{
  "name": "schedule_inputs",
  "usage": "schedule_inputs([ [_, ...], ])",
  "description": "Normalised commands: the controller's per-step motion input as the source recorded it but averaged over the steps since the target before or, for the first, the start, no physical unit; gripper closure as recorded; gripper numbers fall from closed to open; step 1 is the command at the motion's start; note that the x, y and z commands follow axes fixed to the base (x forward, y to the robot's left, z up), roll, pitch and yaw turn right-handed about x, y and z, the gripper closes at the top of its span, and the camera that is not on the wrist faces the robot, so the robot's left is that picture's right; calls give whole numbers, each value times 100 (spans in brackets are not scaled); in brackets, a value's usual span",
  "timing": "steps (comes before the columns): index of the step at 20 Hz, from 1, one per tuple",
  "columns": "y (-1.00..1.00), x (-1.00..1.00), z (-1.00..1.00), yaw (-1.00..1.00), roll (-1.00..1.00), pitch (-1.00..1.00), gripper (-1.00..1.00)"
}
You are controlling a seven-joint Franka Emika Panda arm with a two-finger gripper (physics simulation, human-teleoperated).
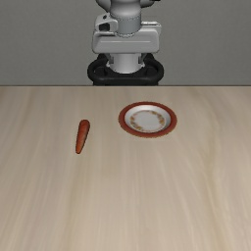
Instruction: Pick the carrot on the table and place it on the plate
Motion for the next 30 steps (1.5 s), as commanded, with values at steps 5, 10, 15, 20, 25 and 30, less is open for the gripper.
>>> schedule_inputs([
  [5, -100, 0, 0, 0, 0, 0, -100],
  [10, -100, 0, 0, 0, 0, 0, -100],
  [15, -40, 60, 0, 0, 0, 0, -100],
  [20, 20, 0, -80, 0, 0, 0, -100],
  [25, 0, 0, -100, 0, 0, 0, -100],
  [30, 0, 0, -100, 0, 0, 0, -100],
])
